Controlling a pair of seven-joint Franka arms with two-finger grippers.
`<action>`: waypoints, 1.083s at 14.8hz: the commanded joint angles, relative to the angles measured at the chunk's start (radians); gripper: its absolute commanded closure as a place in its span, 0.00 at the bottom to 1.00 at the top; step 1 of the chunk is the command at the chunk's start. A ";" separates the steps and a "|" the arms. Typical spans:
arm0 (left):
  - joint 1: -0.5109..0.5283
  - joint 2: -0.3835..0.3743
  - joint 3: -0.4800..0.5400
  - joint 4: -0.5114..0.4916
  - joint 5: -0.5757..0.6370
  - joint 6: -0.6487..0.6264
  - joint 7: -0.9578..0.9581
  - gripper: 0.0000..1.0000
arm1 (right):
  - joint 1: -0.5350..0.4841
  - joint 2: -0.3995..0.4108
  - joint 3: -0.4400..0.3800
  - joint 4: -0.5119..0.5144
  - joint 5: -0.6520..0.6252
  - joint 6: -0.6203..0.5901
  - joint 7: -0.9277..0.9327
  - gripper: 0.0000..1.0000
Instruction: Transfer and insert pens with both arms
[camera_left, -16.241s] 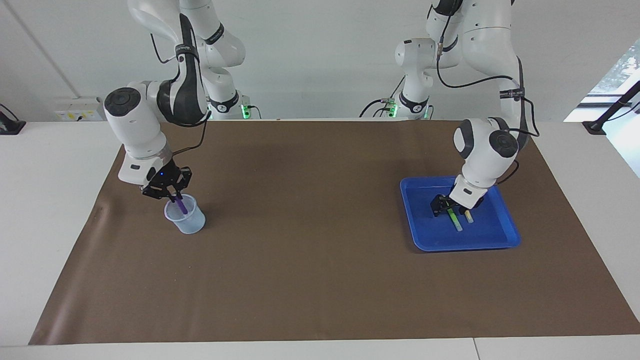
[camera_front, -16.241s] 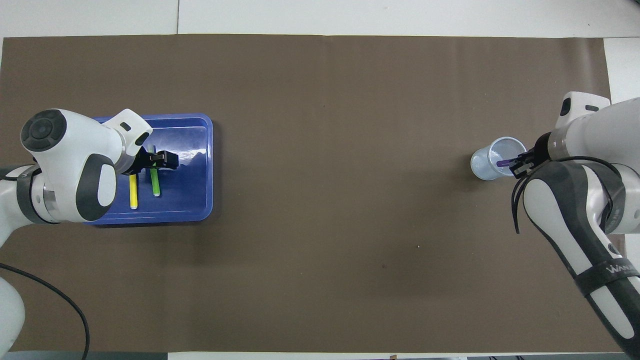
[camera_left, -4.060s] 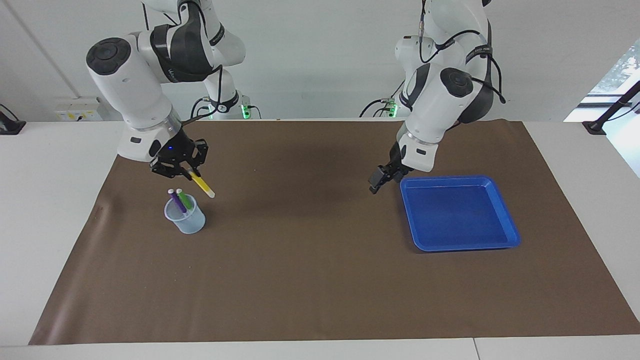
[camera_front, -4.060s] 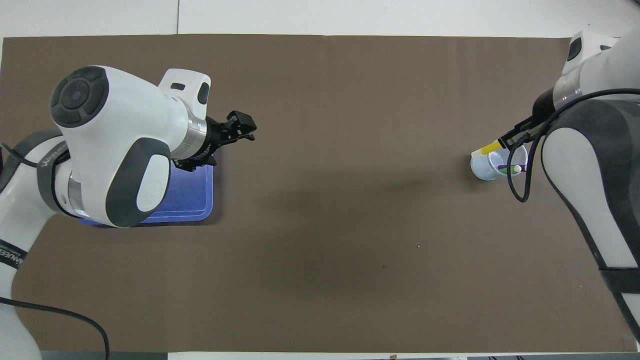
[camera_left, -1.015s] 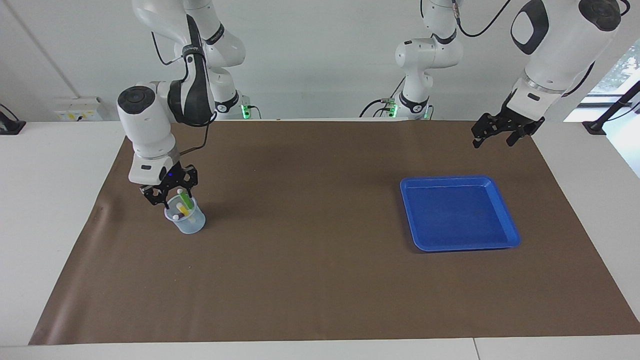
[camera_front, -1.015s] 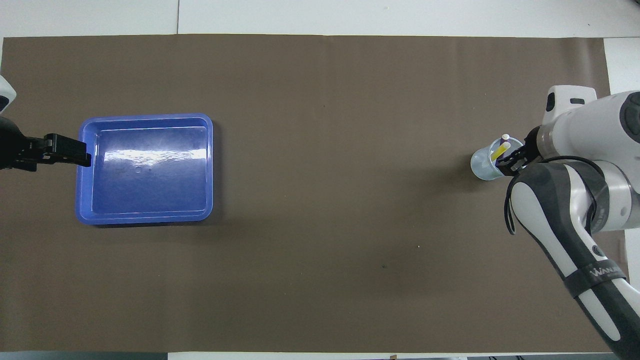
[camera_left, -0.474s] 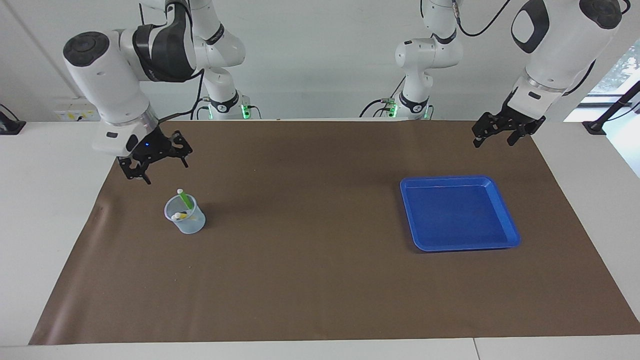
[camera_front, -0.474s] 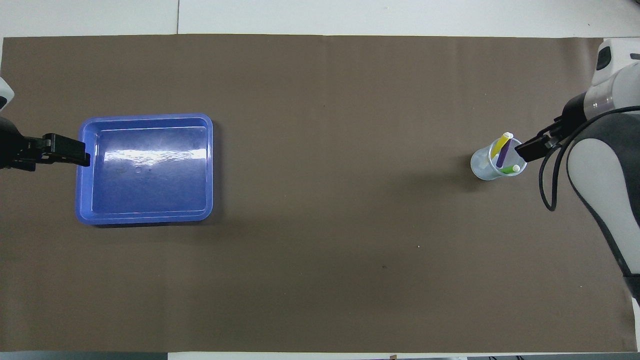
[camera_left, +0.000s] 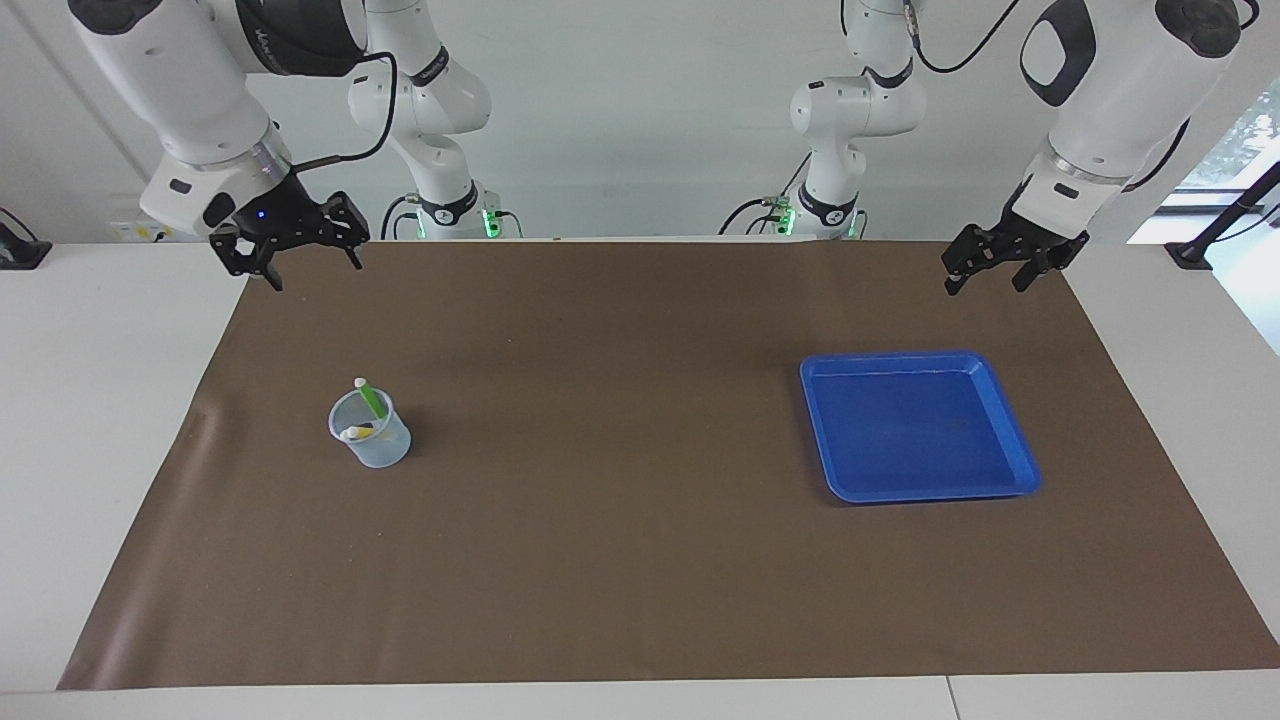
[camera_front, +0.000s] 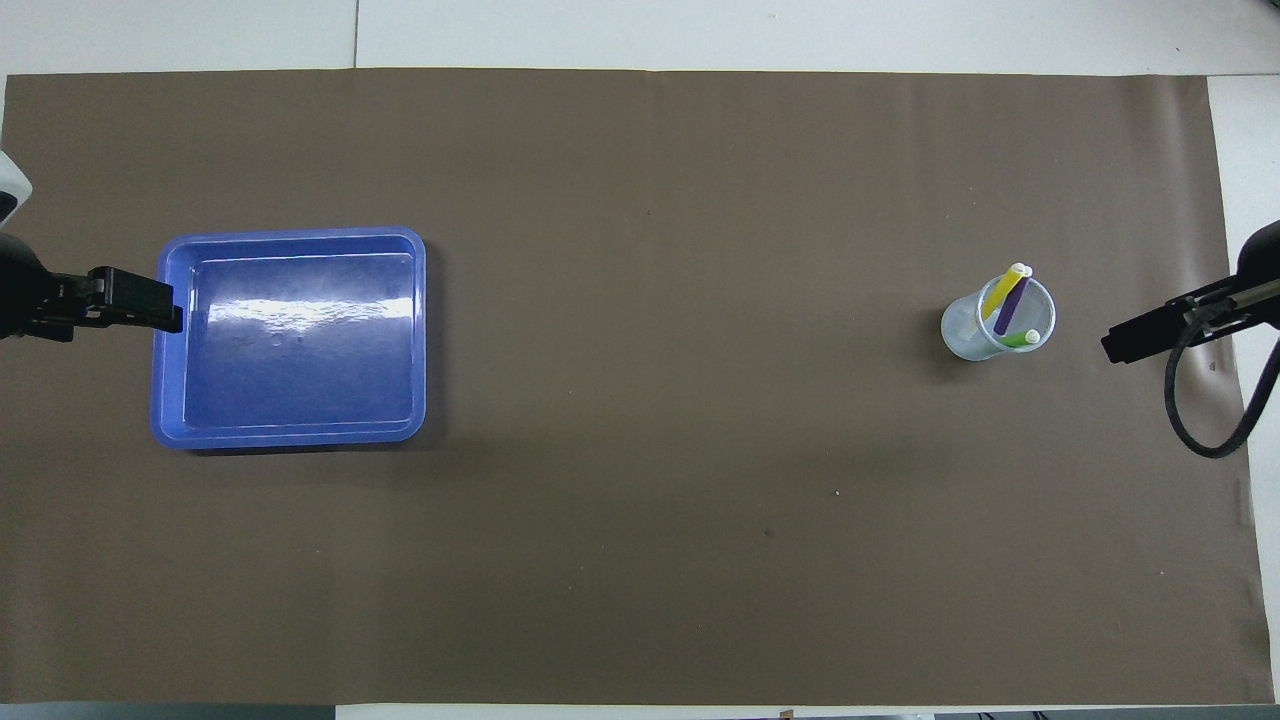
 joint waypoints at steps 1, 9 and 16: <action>0.003 -0.028 0.000 -0.031 0.011 0.021 -0.002 0.00 | -0.013 -0.019 0.007 -0.016 0.017 -0.004 0.080 0.00; 0.003 -0.028 0.000 -0.031 0.011 0.021 -0.002 0.00 | -0.005 0.013 -0.010 0.025 0.011 0.000 0.188 0.00; 0.003 -0.028 0.000 -0.031 0.011 0.021 -0.002 0.00 | -0.009 0.018 -0.006 0.027 0.001 0.009 0.189 0.00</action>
